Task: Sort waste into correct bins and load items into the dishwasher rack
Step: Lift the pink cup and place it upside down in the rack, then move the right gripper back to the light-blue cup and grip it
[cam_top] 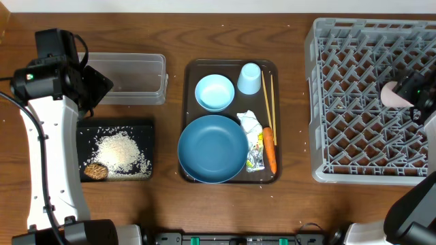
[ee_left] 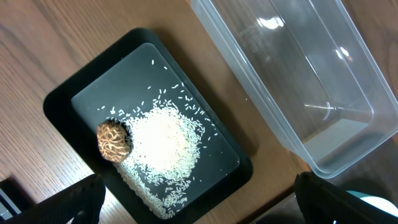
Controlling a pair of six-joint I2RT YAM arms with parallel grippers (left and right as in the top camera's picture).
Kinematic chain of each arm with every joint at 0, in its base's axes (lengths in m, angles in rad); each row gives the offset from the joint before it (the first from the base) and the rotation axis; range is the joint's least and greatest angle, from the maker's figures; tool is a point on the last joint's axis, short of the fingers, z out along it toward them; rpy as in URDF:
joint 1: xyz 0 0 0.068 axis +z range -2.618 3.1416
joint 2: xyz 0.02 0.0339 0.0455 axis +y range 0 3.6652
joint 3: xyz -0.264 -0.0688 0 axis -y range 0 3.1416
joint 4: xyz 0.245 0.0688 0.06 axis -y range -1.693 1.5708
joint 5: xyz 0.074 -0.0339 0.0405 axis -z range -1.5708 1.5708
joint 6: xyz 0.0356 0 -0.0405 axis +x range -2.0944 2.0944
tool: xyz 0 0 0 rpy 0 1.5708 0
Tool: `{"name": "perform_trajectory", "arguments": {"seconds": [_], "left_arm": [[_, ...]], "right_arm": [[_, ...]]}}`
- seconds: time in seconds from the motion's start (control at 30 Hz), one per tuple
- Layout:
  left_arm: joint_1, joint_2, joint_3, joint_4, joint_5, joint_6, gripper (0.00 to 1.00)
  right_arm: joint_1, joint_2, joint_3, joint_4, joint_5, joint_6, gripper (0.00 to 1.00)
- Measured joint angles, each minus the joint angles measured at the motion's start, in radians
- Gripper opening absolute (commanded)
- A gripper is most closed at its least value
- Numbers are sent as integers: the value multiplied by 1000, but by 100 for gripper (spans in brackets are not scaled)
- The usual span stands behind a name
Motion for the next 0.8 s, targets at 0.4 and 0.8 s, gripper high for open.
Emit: {"name": "perform_trajectory", "arguments": {"seconds": [0.4,0.8], "left_arm": [[0,0,0,0,0,0,98],[0,0,0,0,0,0,98]], "right_arm": [[32,-63,0,-32,-89,0,81],[401,-151,0,23,-166,3,80]]}}
